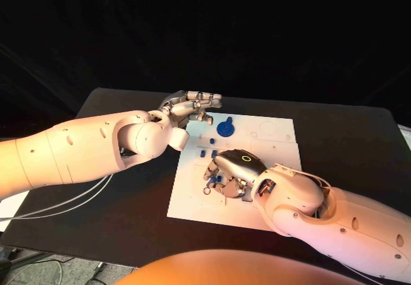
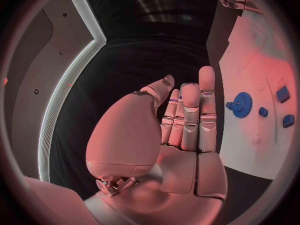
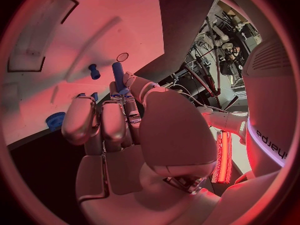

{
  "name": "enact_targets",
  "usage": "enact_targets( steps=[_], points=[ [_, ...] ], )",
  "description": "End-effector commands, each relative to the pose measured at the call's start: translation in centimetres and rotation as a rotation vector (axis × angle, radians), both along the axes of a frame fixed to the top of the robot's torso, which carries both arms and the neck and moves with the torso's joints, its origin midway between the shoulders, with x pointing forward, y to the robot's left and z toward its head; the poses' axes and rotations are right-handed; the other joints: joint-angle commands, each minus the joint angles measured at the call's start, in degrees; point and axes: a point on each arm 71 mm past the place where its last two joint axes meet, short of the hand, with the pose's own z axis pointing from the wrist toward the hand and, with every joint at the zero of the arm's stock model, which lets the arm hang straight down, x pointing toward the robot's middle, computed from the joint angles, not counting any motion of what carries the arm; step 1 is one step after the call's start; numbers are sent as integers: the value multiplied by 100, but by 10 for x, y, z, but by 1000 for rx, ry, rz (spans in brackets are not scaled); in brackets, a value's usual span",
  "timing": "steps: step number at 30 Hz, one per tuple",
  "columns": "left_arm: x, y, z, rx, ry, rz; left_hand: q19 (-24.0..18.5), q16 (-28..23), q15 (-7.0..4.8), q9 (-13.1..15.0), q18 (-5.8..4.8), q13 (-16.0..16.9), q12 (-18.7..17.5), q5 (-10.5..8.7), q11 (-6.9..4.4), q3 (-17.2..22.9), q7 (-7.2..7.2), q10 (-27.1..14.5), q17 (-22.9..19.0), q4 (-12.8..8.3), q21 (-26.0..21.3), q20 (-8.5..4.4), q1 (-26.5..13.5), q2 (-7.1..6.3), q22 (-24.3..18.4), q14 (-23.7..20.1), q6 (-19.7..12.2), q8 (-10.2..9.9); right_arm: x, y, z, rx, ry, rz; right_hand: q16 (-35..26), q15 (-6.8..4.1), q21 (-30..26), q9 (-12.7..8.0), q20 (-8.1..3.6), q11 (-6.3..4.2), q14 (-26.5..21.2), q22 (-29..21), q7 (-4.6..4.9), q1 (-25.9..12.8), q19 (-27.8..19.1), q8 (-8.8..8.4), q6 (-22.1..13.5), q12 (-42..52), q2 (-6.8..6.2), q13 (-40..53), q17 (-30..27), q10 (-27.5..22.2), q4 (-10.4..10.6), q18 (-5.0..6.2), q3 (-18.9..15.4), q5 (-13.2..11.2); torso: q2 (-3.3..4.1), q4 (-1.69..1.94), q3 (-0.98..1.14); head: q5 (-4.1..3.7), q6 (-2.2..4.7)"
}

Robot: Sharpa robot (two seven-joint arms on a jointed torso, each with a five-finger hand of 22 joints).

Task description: Assemble the parts on the task board

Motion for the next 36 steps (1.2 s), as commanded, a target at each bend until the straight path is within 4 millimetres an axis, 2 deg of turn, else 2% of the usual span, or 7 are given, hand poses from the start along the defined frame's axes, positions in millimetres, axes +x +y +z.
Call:
enact_targets(
  steps=[1,9,16,22,36],
  points=[
    [0,-3,1,-9,-9,-18,-14,26,-8,7,54,-5,37,22,-9,15,-3,-34,-5,-33,-25,44,16,21,2,-46,-39,34,-2,2,-3,5,11,32,42,-28,33,-2,7,-347,194,2,20,129,29,-15,12,17,59,98,10,406,-49,-44,6,38,5,1,1,33,-25],
    [0,-3,1,-9,-8,-19,-14,26,-8,7,54,-5,37,22,-9,15,-3,-34,-5,-33,-25,44,16,21,2,-46,-39,34,-5,5,-5,8,20,47,47,-26,36,-3,7,-345,194,6,22,131,30,-19,9,11,62,98,14,407,-58,-44,11,47,-3,1,1,63,-55],
    [0,-2,1,-8,-8,-17,-14,26,-8,7,54,-5,37,22,-9,15,-3,-34,-5,-33,-25,44,16,21,2,-46,-39,34,-8,6,-4,11,23,56,47,-26,36,-3,7,-345,194,6,22,131,30,-19,9,11,62,98,14,407,-58,-44,11,47,-2,0,1,82,-45],
    [0,-2,1,-9,-8,-18,-14,26,-8,7,54,-5,37,22,-9,15,-3,-34,-5,-33,-25,44,16,21,2,-46,-39,34,-8,5,-6,-3,29,57,46,-26,30,-3,7,-344,194,-3,23,133,26,-21,9,6,64,99,12,408,-65,-42,15,53,0,-2,-5,85,-48],
    [0,-3,1,-9,-8,-20,-14,26,-8,7,54,-5,37,22,-9,15,-3,-34,-5,-33,-25,44,16,21,2,-46,-39,34,-4,6,-15,-47,38,42,46,-25,32,-4,7,-343,194,-1,24,134,26,-22,9,3,66,99,11,409,-69,-43,17,57,-1,0,-2,62,-70]
  ],
)
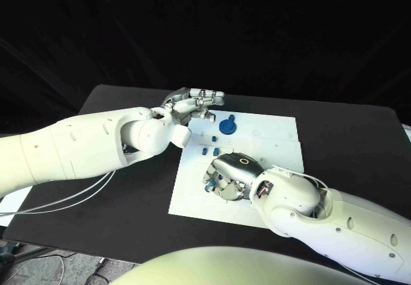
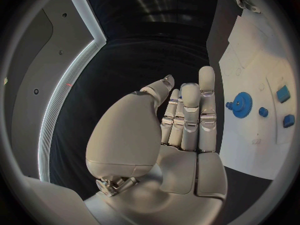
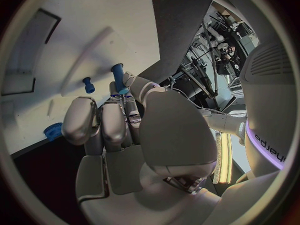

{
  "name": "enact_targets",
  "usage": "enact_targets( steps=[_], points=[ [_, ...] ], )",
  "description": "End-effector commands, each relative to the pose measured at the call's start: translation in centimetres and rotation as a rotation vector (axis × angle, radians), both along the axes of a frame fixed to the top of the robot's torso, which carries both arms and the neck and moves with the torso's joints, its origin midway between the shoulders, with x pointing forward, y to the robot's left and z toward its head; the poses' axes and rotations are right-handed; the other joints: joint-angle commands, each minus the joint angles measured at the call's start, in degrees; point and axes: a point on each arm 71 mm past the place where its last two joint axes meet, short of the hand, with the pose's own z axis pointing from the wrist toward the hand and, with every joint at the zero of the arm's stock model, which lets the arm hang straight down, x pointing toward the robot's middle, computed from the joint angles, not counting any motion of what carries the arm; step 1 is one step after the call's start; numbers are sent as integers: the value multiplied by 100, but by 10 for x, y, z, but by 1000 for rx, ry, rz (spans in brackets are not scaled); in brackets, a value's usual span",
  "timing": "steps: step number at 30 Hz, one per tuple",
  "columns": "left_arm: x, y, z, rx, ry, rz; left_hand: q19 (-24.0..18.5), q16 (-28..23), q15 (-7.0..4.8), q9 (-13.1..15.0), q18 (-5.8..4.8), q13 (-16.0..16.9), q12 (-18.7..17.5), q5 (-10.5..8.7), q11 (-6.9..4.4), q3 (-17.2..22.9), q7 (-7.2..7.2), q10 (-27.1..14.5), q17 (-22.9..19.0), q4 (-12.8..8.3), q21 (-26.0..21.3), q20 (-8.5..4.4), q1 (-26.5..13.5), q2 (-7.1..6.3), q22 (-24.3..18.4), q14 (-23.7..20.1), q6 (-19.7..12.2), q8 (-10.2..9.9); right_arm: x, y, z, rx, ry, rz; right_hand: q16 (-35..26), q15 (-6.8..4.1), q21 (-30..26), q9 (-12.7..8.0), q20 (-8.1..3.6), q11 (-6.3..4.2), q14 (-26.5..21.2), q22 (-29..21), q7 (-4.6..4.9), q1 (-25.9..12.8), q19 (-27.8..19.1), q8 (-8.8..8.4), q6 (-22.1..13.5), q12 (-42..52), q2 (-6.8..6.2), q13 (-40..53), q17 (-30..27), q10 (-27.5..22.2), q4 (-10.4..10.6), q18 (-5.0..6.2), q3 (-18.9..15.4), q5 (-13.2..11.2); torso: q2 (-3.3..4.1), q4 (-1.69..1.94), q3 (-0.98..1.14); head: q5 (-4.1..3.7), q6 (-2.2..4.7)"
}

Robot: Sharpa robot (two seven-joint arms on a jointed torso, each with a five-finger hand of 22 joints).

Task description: Assemble the parts on the task board

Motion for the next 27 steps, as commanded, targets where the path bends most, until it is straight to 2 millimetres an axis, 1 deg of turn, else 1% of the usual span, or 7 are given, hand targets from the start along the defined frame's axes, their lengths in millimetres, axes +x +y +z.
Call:
enact_targets(
  steps=[1,4,15,18,21,24,27],
  points=[
    [-1,-2,1,-9,-8,-19,-14,26,-8,7,54,-7,37,22,-9,15,-3,-35,-6,-33,-25,44,16,21,2,-46,-39,34,0,0,-3,-37,-1,6,24,-26,32,-2,6,-364,193,1,24,133,26,-21,9,34,66,98,8,389,-22,-43,-1,38,0,-2,0,1,-12],
    [-1,-2,1,-9,-8,-19,-14,26,-8,7,54,-7,37,22,-9,15,-3,-35,-6,-33,-25,44,16,21,2,-46,-39,34,-1,0,-4,-44,-1,7,24,-24,29,-3,7,-362,193,-5,26,129,23,-22,9,30,66,98,5,390,-24,-41,-1,40,1,-8,2,-1,-8],
    [0,-3,1,-10,-8,-20,-15,32,-6,6,54,-9,48,19,-6,9,0,-46,-9,-40,-24,46,13,21,5,-47,-47,39,-3,5,-6,-66,-2,18,25,-21,28,-5,9,-356,192,-8,32,103,20,-28,4,15,56,99,4,388,-26,-41,-12,40,-1,-4,-3,-10,-12],
    [0,-3,1,-10,-8,-21,-15,32,-6,6,54,-9,48,19,-6,9,0,-46,-9,-40,-24,46,13,21,5,-47,-47,39,-3,6,-9,-81,-5,16,20,-8,27,-14,21,-345,186,-11,41,44,12,-54,-30,-36,40,93,-9,353,-29,-42,-35,38,-3,3,-3,-15,-20],
    [0,-3,1,-10,-8,-21,-15,32,-6,6,54,-9,48,19,-6,9,0,-46,-9,-40,-24,46,13,21,5,-47,-47,39,-2,6,-10,-89,-6,12,21,7,27,-28,35,-323,182,-13,57,-17,5,-86,-91,-93,19,81,-13,299,-22,-42,-61,41,-2,-1,-3,-14,-19],
    [0,-3,1,-9,-7,-20,-15,32,-6,6,54,-9,48,19,-6,9,0,-46,-9,-40,-24,46,13,21,5,-47,-47,39,-2,5,-12,-90,-8,7,20,65,15,-68,75,-262,176,-31,112,-148,-11,-126,-320,-230,-35,36,-23,119,20,-42,-102,57,0,0,-4,-15,-21],
    [0,-2,1,-9,-7,-19,-15,32,-6,6,54,-9,48,19,-6,9,0,-46,-9,-40,-24,46,13,21,5,-47,-47,39,-2,5,-12,-82,-11,5,-4,128,-31,-79,129,-187,161,-100,134,-315,-47,-124,-616,-393,-149,-8,-66,-185,77,-30,-170,68,-4,-5,-4,-18,-20]
  ],
)
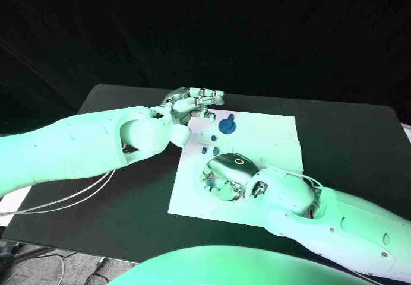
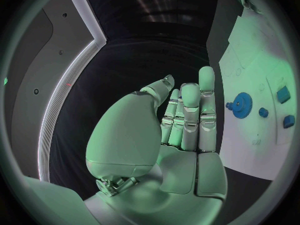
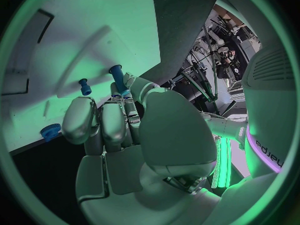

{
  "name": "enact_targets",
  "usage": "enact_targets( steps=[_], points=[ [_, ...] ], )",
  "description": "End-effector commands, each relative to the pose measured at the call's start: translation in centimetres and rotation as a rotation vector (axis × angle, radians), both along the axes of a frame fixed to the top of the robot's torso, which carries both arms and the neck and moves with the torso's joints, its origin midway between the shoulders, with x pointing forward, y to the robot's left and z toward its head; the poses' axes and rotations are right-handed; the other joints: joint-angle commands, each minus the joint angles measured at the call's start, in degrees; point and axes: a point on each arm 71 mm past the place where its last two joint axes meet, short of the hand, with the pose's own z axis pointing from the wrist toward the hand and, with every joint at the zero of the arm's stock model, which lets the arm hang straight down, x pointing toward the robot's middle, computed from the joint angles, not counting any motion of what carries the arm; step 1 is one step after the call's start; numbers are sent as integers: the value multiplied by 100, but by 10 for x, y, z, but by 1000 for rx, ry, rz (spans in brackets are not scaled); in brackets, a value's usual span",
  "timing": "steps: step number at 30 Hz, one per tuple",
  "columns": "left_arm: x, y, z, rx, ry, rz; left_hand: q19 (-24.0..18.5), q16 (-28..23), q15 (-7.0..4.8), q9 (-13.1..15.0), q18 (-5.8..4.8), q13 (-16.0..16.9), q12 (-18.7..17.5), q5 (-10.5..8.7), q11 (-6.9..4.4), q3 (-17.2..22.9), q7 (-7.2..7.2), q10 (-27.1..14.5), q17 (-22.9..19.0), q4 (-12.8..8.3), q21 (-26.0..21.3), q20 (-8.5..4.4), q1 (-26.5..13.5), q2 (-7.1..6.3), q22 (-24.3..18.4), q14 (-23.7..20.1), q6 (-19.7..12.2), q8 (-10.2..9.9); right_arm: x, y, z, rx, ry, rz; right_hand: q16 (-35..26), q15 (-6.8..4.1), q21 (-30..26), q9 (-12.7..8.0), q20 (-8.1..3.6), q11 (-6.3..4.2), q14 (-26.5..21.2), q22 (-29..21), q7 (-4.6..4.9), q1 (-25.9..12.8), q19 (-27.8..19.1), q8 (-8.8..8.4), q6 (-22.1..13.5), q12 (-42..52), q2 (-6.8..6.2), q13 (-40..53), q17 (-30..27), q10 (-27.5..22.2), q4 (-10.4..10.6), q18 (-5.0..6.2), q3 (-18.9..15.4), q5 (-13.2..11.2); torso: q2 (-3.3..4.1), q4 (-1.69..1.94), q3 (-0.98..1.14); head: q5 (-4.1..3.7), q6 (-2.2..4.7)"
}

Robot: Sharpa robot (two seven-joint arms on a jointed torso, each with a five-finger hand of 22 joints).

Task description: Assemble the parts on the task board

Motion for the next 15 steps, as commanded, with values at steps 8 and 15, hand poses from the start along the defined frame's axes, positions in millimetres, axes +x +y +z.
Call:
enact_targets(
  steps=[8,15],
  points=[
    [-1,-2,1,-8,-6,-19,7,32,-6,6,54,-9,14,19,-6,9,0,-46,-10,-40,-24,24,13,21,5,-48,-47,39,0,-3,-5,-5,-6,-20,-126,162,-345,26,169,85,92,-479,-80,-367,-202,6,-443,-139,-276,-42,-219,-1095,69,59,-643,148,-1,-2,6,-16,3],
    [0,-1,1,-9,-10,-16,6,33,-5,6,53,-10,20,18,-4,6,1,-53,-18,-43,-24,25,12,22,6,-51,-53,41,-5,-10,3,103,-31,-53,-158,201,-407,27,206,133,77,-556,-84,-261,-205,12,-504,-1,-153,-29,-303,-1407,274,71,-1523,157,-9,-4,9,-55,28]
  ],
)
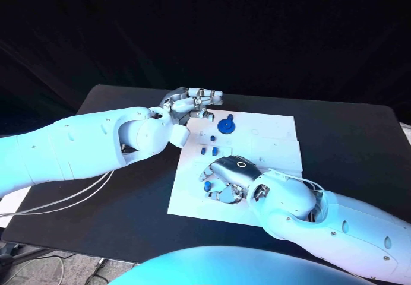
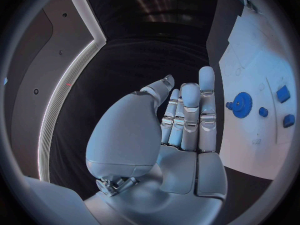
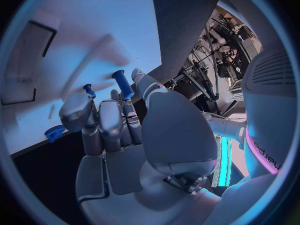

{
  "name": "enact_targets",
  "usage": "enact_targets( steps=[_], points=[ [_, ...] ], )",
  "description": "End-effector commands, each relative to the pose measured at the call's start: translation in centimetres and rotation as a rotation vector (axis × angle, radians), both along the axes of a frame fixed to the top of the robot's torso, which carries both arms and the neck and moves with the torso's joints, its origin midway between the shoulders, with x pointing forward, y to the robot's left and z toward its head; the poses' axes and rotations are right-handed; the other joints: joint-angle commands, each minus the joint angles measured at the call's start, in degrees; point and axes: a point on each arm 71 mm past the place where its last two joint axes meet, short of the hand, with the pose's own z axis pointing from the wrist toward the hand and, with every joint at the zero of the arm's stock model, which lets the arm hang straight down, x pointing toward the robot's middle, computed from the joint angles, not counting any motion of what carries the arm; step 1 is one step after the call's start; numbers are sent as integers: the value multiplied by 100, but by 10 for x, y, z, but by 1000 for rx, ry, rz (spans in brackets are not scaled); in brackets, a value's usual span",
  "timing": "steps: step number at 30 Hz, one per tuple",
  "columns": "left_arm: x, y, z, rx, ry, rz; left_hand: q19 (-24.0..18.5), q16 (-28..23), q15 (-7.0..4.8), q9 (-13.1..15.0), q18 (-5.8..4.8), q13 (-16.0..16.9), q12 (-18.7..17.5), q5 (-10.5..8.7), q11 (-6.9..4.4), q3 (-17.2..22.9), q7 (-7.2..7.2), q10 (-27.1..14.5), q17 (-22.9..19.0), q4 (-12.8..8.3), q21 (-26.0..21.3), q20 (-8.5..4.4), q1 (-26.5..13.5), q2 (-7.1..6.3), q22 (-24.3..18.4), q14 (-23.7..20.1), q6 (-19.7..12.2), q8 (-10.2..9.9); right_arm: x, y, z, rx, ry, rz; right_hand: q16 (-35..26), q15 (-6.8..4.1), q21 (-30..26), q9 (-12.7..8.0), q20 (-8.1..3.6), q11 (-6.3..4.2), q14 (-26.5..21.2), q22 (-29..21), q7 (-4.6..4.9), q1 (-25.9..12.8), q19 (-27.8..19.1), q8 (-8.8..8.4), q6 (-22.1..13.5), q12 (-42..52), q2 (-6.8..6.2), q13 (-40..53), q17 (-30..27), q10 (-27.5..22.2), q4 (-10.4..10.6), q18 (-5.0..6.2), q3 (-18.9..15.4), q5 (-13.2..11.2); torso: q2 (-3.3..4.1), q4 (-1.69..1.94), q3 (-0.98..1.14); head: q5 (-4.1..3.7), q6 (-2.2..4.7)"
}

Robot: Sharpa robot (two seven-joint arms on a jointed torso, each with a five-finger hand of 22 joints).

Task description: Assemble the parts on the task board

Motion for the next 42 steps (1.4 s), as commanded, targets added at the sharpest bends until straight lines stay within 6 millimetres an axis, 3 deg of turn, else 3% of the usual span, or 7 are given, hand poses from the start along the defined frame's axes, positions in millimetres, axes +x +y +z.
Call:
enact_targets(
  steps=[1,9,14,20,29,32,42],
  points=[
    [0,-2,1,-10,-11,-17,6,33,-5,6,53,-5,20,18,-4,6,1,-53,-5,-43,-24,25,12,22,6,-51,-53,19,-1,-3,8,89,-35,-31,-27,35,-45,1,25,6,71,-14,8,129,-22,10,-69,86,90,11,-21,-73,72,72,-290,28,-7,-5,3,-26,25],
    [0,0,1,-8,-10,-14,5,35,-3,6,53,-6,24,18,-2,3,3,-57,-4,-39,-24,26,5,25,7,-51,-55,21,2,-33,37,225,-50,-110,-111,-13,-53,7,-1,-70,43,-31,79,363,-6,12,-63,372,231,37,-154,159,199,74,-558,79,-21,-43,-1,-151,126],
    [1,1,0,-7,-8,-13,5,35,-3,6,53,-6,24,18,-2,3,3,-57,-4,-39,-24,26,5,25,7,-51,-55,21,10,-75,48,246,57,-243,-37,-117,67,39,-68,-208,82,141,135,339,83,87,174,856,340,158,-56,1132,298,41,-545,276,-56,-86,-9,-299,207],
    [0,7,-1,-1,-5,-5,5,35,-3,6,53,-6,24,18,-2,3,3,-57,-4,-39,-24,26,5,25,7,-51,-55,21,12,-140,42,196,180,-479,835,-387,892,60,-348,-548,338,1326,-111,5,547,193,406,1841,127,834,1093,2516,593,-177,-785,769,-99,-227,-4,-518,308],
    [-2,10,-3,3,1,-5,4,35,-2,6,52,-6,29,17,-1,-1,4,-60,-12,-37,-24,28,-2,25,7,-54,-58,23,-6,-184,19,39,245,-647,1418,-439,1270,114,-410,-594,397,1860,-179,-331,661,384,412,5239,186,4757,1902,2439,1215,-270,-1474,1587,-127,-367,5,-756,370],
    [-2,11,-4,5,4,-5,4,35,-2,6,52,-6,29,17,-1,-1,4,-60,-12,-37,-24,28,-2,25,7,-54,-58,23,-10,-187,17,-23,205,-645,1441,-414,1271,156,-396,-589,389,1857,-170,-422,641,458,358,5402,240,5042,1936,2296,1431,-263,-1713,1600,-130,-378,5,-801,376],
    [-3,12,-7,7,10,-3,4,35,-2,6,52,-6,29,17,-1,-1,4,-60,-12,-37,-24,28,-2,25,7,-54,-58,23,-12,-186,13,-75,155,-637,1443,-416,1271,249,-393,-584,382,1855,-188,-571,626,591,341,5515,364,5319,1937,2233,1442,-260,-1986,1532,-118,-357,-6,-792,357]
  ],
)
